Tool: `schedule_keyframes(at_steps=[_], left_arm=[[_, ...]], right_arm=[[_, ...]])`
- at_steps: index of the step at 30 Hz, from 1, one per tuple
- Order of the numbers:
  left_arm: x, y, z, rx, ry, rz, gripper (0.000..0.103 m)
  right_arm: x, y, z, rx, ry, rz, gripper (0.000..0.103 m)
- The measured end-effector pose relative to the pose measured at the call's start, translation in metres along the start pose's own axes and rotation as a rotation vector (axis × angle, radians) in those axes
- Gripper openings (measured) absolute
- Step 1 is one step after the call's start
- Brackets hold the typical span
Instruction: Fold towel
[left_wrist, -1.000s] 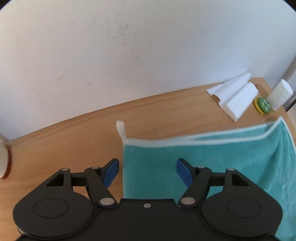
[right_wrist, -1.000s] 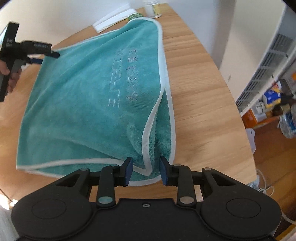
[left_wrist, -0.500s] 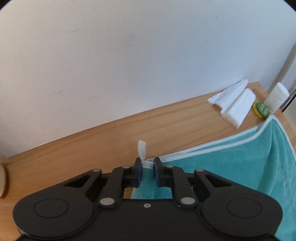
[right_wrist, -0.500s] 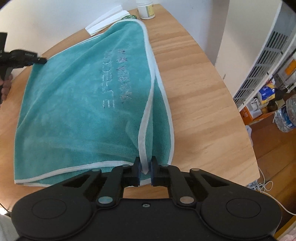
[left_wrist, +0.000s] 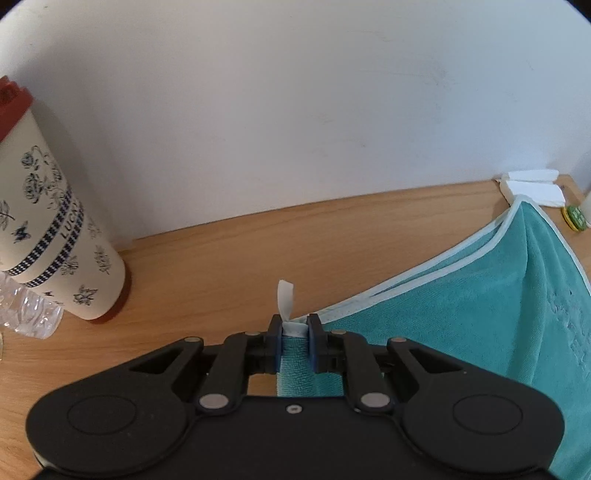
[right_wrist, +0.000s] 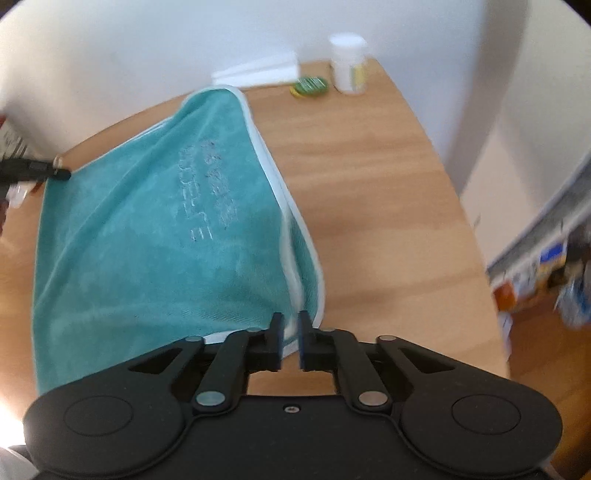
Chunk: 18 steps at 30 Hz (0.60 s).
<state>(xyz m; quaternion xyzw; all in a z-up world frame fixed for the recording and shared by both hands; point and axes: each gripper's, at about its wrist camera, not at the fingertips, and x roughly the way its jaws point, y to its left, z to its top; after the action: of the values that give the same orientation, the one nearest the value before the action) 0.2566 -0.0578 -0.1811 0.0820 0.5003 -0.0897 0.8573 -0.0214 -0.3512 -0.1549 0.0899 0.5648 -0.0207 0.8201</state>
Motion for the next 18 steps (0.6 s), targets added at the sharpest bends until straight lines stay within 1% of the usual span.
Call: schedule_keyframes(at_steps=[1,4,9,10,12,14,17,18], left_arm=[[0.000,-0.002,0.000,-0.001,-0.002,0.009,0.013],[0.002,-0.007,-0.001,-0.029,0.002,0.018,0.013],[0.009,-0.009,-0.002,-0.041,0.008,0.029,0.013],[0.009,-0.008,-0.002,-0.046,0.007,0.030,0.013],[0.008,-0.006,-0.001,-0.058,0.006,0.030,0.013],[0.007,-0.007,0.000,-0.050,0.002,0.036,0.013],[0.008,-0.011,0.004,-0.039,-0.009,0.054,0.013],[0.010,-0.012,0.005,-0.038,-0.013,0.061,0.013]], right_arm=[[-0.001,-0.001,0.002,-0.034,-0.004,-0.002,0.035],[0.003,-0.009,0.004,-0.003,0.015,0.056,0.035],[0.025,-0.015,0.015,-0.023,0.047,0.045,0.034],[0.028,-0.017,0.016,-0.017,0.057,0.048,0.026],[0.025,-0.013,0.012,0.021,0.063,0.088,0.006],[0.025,-0.020,0.012,0.051,0.068,0.115,0.006],[0.019,-0.024,0.008,0.068,0.065,0.127,0.005],[0.017,-0.026,0.006,0.075,0.064,0.133,0.003]])
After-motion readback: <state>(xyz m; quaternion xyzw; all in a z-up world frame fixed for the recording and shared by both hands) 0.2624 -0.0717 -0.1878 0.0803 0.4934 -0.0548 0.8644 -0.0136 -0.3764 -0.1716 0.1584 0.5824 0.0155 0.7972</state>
